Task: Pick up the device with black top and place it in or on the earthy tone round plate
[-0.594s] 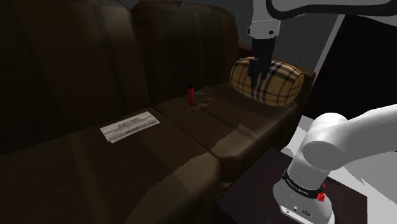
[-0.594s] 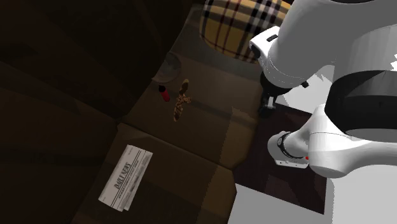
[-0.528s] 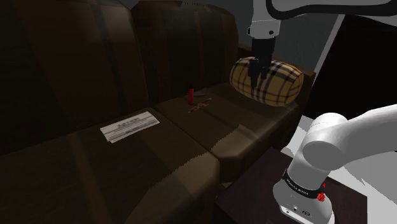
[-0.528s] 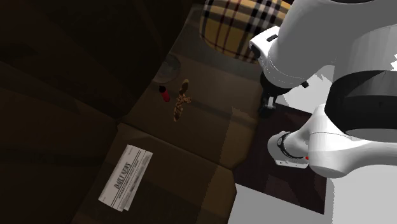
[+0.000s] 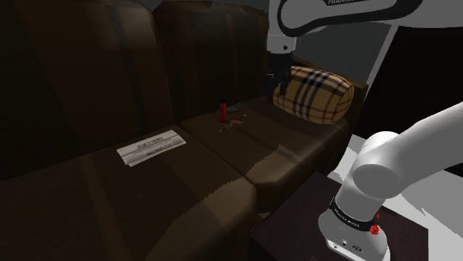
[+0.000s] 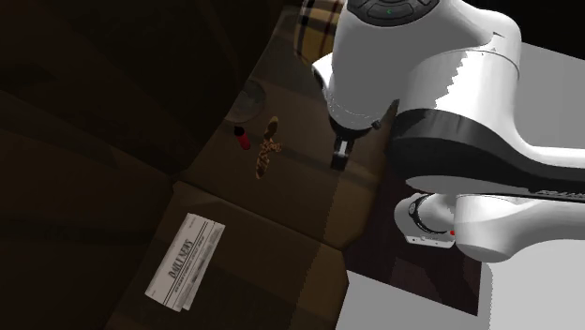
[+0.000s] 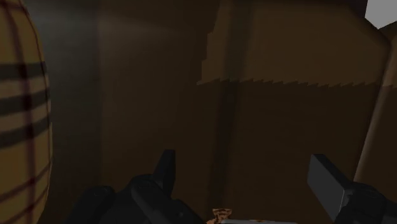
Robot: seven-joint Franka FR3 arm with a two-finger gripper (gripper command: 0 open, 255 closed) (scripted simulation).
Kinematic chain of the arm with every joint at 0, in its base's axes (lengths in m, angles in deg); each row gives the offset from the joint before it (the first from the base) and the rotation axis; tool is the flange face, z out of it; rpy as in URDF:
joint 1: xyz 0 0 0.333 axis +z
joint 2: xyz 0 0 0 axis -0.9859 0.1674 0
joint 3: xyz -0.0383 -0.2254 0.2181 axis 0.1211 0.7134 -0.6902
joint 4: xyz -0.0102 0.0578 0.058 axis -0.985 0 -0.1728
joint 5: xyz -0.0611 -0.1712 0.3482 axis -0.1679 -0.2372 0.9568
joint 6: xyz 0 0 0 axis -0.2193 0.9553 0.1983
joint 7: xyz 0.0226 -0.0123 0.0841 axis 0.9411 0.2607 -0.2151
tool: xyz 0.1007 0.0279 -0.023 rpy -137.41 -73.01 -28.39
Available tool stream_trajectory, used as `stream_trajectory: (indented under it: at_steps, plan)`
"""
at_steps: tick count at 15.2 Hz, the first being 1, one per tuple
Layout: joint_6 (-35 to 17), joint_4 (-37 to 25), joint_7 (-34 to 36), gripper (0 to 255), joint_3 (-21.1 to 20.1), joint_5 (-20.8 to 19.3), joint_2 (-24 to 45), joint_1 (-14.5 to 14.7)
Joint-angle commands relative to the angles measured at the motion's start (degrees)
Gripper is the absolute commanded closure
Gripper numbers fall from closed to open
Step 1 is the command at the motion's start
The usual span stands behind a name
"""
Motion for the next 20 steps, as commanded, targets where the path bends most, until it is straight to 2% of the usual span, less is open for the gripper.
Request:
stream_trajectory:
  at_steps: [1,11,20]
  plan:
    - [-2.9,-2.0,0.1,0,0.3,0.1,4.1,-0.2]
    - [-13.5,-14.5,2.1,0,0.2,1.4,24.1,-0.1]
    - [-17.1,-31.3,3.3,0,0.3,2.5,41.8,-0.2]
